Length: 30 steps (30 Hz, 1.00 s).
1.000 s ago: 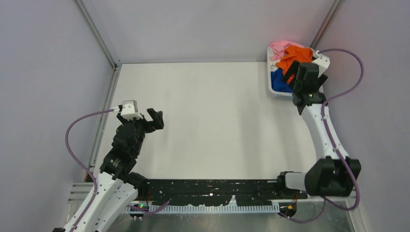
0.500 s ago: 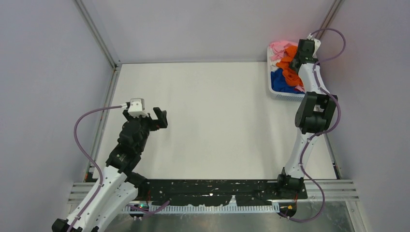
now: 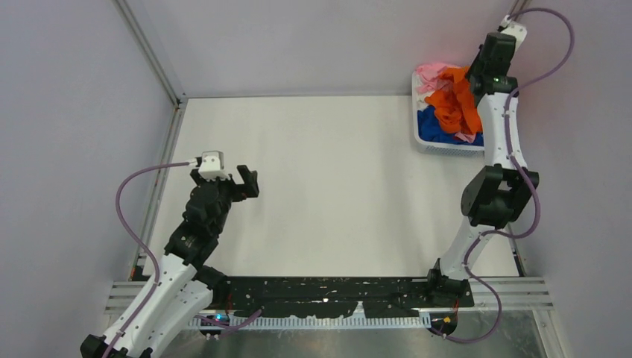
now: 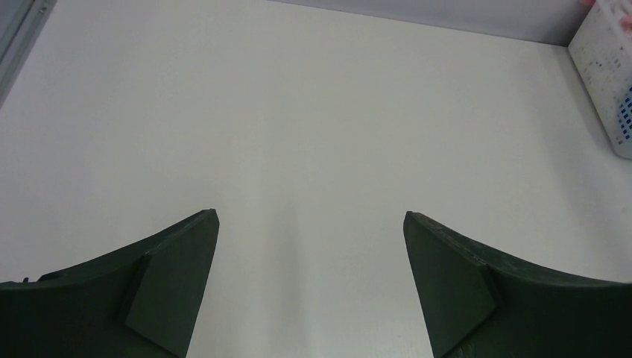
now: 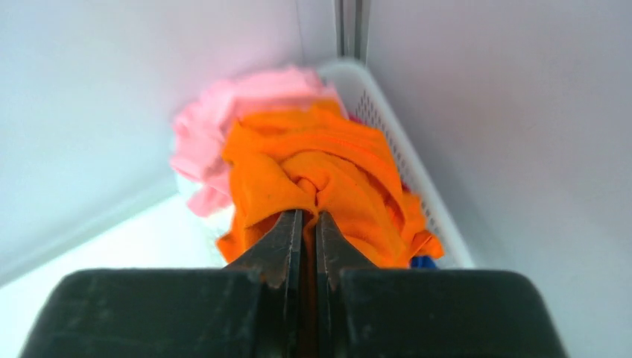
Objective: Fold and stack the t-shirts
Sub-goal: Grab crumpled tshirt from bin with the right arm, then move the tshirt to the center of the board
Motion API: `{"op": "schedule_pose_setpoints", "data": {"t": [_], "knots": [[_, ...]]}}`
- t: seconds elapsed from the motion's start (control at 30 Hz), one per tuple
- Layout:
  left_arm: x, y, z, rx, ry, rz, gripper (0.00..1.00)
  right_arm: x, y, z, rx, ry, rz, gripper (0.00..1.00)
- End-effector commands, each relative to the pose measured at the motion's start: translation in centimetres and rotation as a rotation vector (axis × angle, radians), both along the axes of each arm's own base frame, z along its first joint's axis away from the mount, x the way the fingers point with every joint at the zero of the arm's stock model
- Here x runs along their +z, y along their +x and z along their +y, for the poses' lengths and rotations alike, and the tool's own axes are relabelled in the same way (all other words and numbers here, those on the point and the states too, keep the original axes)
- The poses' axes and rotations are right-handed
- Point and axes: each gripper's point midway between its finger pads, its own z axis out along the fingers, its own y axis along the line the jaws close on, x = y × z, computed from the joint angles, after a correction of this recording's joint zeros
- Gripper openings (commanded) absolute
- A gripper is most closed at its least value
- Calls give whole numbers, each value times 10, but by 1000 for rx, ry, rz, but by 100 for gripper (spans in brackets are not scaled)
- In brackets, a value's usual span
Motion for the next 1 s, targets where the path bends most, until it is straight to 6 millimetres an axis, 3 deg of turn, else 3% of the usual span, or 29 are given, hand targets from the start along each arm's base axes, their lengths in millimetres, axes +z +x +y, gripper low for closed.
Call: {"op": "schedule_pose_setpoints", "data": {"t": [0.0,0.03,0.13,0.17,0.27,0.3,0.43,0.5,0.63,0.7,0.8,0.9,0.97], "knots": [[23,0,-5,-16,-59,-72,100,201,-66,18,69,-134,-420,5],[22,0,-5,-18,-61,-70,100,210,-72,23,89,-133,-444,5],[22,0,-7,-20,-73,-71,100,254,-104,67,290,-113,-563,5],[22,0,-7,-23,-75,-71,100,261,-110,86,386,-100,-583,5],[22,0,-8,-21,-94,-67,100,289,-148,137,598,-30,-666,5],[21,-1,-9,-23,-101,-66,100,298,-167,162,728,-13,-690,5],[20,-3,-7,-15,-117,-72,100,317,-225,239,1053,65,-745,5],[20,-4,-3,5,-130,-76,100,320,-261,291,1235,99,-765,5],[20,-9,8,66,-152,-62,100,318,-311,353,1484,117,-793,5],[21,-13,16,107,-165,-49,100,315,-321,370,1545,128,-792,5],[24,-21,23,141,-195,-37,100,307,-316,382,1556,146,-769,5],[28,-27,24,140,-227,-54,100,291,-303,379,1496,144,-724,5],[29,-29,25,138,-240,-66,100,266,-287,370,1393,147,-661,5]]}}
